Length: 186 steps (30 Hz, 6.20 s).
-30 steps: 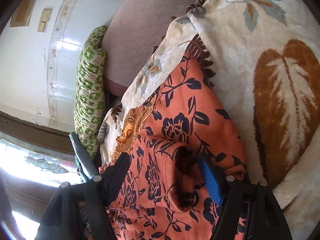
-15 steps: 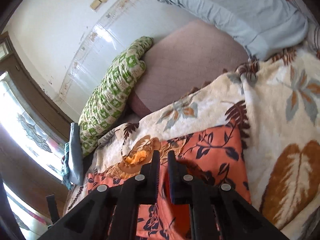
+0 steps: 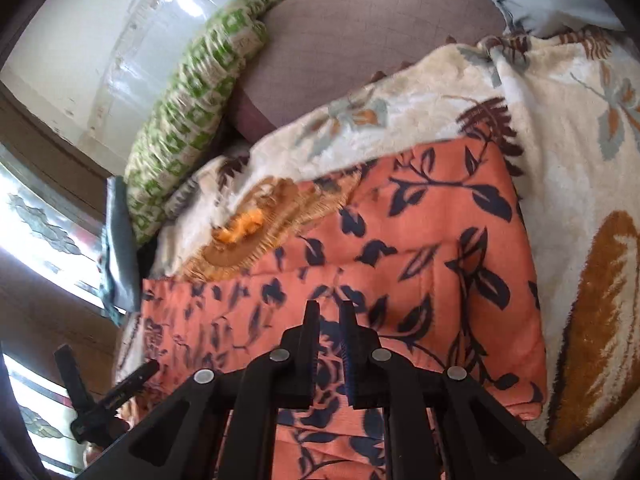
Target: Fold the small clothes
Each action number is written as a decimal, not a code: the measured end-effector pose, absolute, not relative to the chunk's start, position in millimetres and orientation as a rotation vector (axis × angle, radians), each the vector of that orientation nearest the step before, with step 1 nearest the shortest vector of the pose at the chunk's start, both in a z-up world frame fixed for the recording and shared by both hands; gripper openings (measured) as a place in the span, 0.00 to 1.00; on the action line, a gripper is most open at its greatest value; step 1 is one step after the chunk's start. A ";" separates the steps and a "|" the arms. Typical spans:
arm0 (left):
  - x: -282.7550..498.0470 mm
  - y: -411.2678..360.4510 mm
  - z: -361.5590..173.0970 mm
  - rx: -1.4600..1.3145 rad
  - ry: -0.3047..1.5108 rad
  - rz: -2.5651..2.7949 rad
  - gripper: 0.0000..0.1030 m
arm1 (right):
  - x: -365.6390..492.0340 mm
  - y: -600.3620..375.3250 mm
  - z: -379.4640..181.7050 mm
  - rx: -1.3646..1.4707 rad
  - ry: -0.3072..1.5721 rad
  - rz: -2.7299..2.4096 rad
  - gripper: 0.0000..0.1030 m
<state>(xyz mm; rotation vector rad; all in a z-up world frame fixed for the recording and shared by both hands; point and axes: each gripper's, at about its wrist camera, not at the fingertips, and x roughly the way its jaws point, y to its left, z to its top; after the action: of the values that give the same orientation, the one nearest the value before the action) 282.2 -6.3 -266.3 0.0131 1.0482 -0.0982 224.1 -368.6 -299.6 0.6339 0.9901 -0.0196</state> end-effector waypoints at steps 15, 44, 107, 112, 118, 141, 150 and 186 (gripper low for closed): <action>281.4 -21.7 -268.9 0.077 1.039 -0.153 0.69 | 221.7 -321.7 -295.1 0.502 1.023 0.130 0.11; 36.5 105.3 -230.5 0.027 1.256 -0.237 0.82 | -112.8 -368.5 -234.1 0.764 0.958 -0.026 0.77; 222.5 117.0 -124.5 -0.441 1.074 -0.546 0.07 | 14.6 -425.7 -140.2 0.973 0.730 0.122 0.09; 317.0 99.1 -144.7 -0.478 1.121 -0.478 0.07 | 103.2 -456.2 -155.2 1.029 0.712 0.070 0.10; 417.0 72.8 -197.2 -0.490 1.176 -0.392 0.07 | 209.2 -494.9 -215.5 1.117 0.745 -0.033 0.09; 321.9 44.9 -191.7 -0.306 0.973 -0.187 0.68 | 220.6 -456.1 -199.9 0.823 0.755 -0.019 0.85; 296.8 -5.0 -262.6 0.015 1.070 -0.120 0.71 | 328.5 -254.1 -266.7 0.305 1.133 0.065 0.46; 277.2 12.4 -190.8 -0.010 0.783 -0.082 0.71 | 211.0 -294.4 -274.5 0.077 1.080 -0.191 0.42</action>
<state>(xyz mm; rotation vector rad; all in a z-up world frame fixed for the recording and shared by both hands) 277.2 12.4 -190.8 -0.0096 0.7834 -0.0822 211.0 -294.4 -274.5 0.0767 1.0801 -0.1912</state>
